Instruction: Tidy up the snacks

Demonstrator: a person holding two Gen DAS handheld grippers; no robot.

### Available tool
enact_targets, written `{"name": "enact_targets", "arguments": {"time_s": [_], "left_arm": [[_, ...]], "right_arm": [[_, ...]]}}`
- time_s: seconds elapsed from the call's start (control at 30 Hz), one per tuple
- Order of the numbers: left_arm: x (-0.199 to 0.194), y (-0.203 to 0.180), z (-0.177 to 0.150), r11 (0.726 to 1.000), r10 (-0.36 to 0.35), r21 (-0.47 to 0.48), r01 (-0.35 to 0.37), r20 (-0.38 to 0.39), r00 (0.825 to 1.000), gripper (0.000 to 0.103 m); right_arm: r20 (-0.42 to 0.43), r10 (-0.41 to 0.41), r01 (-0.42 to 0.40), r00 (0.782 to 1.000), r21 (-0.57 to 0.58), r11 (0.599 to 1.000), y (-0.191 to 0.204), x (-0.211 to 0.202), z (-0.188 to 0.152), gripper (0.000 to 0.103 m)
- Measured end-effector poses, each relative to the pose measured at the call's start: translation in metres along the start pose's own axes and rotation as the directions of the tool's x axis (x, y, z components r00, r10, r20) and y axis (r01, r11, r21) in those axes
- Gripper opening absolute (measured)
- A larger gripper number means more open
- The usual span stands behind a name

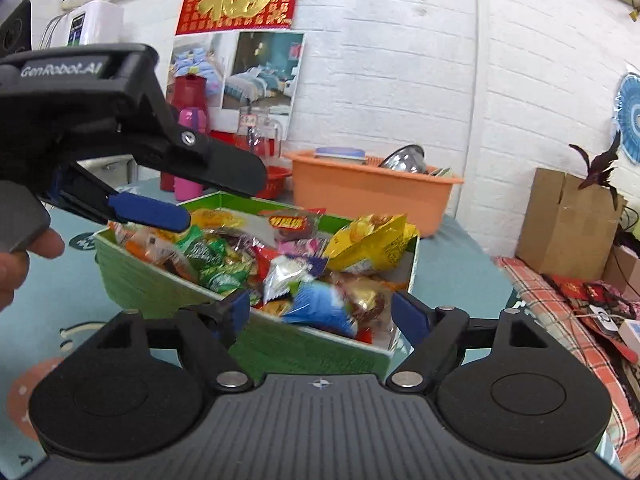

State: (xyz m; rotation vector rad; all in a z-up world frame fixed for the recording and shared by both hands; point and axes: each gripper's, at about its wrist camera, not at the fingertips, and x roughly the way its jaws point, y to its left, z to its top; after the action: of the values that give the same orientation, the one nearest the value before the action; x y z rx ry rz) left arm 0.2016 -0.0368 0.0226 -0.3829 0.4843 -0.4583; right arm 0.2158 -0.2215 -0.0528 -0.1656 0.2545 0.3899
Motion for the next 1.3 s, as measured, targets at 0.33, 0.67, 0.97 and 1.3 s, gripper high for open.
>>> {"name": "enact_targets", "arguments": {"time_s": [0.33,0.67,0.97,1.3], "left_arm": [[-0.057,-0.021,-0.004,0.994,0.106,0.034,-0.108,0.058,0.993,0.103],[-0.097,-0.053,-0.031,0.95,0.274,0.127,-0.286,0.103,0.956,0.103],[-0.087,-0.042,-0.057,0.893,0.418,0.15,-0.424,0.067,0.906,0.103],[-0.078,-0.03,-0.059,0.865,0.471,0.172,-0.472,0.046,0.881,0.103]], "right_arm": [[0.045,0.016,-0.019,0.999,0.066,0.998,0.007,-0.052,0.019,0.103],[0.03,-0.002,-0.001,1.0,0.086,0.996,0.012,-0.098,0.024,0.103],[-0.063,-0.034,0.044,0.997,0.162,0.986,0.003,-0.085,0.003,0.103],[-0.102,-0.047,0.064,0.994,0.167,0.984,0.003,-0.075,-0.004,0.103]]}}
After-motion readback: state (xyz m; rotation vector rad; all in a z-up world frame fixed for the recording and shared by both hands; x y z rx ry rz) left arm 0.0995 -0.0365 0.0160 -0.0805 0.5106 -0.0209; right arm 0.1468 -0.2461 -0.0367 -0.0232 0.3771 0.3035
